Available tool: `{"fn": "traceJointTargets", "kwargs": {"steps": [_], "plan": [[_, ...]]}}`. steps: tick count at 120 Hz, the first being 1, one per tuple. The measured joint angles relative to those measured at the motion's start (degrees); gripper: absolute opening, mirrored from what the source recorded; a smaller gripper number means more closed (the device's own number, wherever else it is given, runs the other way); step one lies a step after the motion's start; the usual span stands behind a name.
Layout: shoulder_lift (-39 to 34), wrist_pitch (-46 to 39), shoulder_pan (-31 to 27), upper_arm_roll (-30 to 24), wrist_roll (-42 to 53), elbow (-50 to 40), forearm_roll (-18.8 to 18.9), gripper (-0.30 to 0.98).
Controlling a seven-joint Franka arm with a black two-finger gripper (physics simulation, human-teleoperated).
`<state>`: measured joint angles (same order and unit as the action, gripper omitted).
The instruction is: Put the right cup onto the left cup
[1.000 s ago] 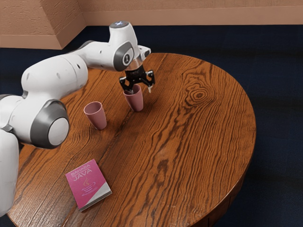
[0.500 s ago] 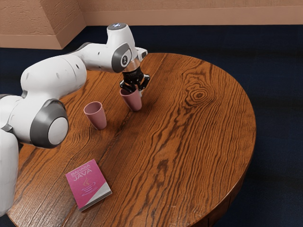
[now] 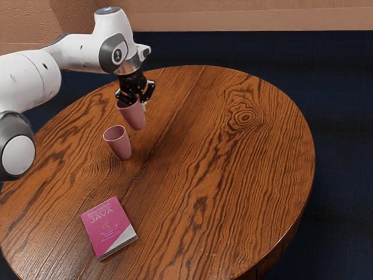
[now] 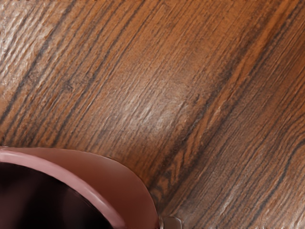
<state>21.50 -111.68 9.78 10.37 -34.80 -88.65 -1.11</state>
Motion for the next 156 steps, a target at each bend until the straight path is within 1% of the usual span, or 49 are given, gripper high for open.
{"fn": "traceJointTargets", "kwargs": {"steps": [16,44,125,156], "plan": [[-4.6,2.3,-1.0,0.0,-0.8,-1.5,3.0,-0.09],[-4.4,4.0,-4.0,0.0,-1.7,-1.8,4.6,-0.09],[-2.0,2.5,-5.0,0.0,-3.1,-3.8,4.0,-0.1],[-2.0,1.9,-5.3,0.0,-3.4,-4.3,2.9,-0.1]]}}
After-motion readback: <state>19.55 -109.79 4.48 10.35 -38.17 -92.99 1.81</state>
